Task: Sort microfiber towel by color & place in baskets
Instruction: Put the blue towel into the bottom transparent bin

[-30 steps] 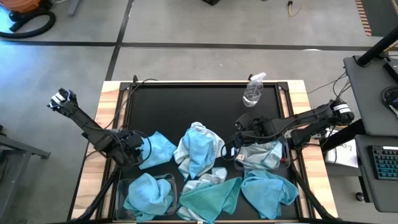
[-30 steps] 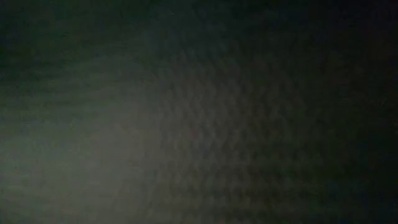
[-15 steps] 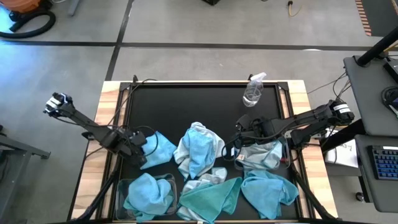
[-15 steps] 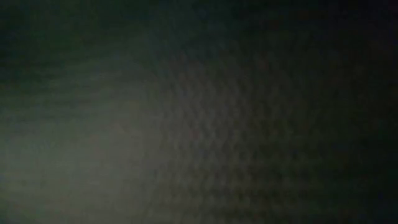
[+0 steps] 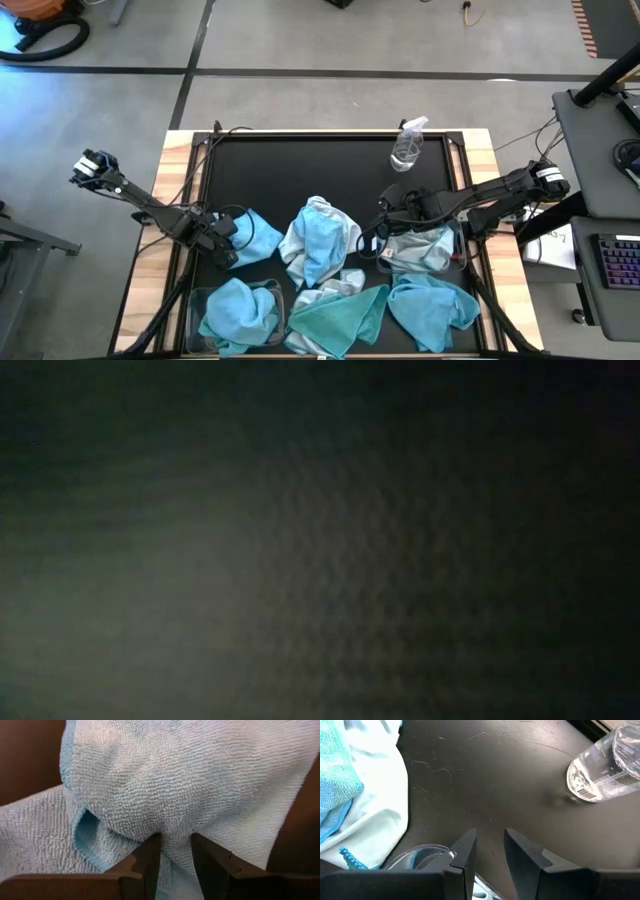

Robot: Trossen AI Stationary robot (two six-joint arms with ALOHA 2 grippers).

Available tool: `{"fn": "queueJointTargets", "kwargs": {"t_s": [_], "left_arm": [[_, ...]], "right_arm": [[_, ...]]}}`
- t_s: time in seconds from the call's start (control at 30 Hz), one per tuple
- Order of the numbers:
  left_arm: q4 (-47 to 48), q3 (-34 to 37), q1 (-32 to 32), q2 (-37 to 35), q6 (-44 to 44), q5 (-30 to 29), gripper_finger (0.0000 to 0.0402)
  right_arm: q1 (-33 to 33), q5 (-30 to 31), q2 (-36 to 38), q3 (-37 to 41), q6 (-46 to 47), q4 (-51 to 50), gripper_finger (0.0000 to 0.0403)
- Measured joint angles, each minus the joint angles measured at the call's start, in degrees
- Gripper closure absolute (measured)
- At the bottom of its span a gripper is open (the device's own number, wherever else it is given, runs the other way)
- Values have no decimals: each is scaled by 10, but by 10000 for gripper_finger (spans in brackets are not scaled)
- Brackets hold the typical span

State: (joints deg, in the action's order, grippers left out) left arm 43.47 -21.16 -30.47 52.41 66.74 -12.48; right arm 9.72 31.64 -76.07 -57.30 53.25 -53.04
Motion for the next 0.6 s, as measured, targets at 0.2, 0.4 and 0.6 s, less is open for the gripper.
{"fn": "queueJointTargets", "kwargs": {"t_s": [0.2, 0.4, 0.6], "left_arm": [[-44, 18, 0, 0, 5, -1, 310], [-43, 21, 0, 0, 29, -5, 362], [-41, 11, 0, 0, 35, -3, 394]], "right_arm": [[0, 0, 0, 0, 0, 2, 310], [0, 1, 0, 0, -1, 8, 310], [0, 4, 0, 0, -8, 16, 310]]}}
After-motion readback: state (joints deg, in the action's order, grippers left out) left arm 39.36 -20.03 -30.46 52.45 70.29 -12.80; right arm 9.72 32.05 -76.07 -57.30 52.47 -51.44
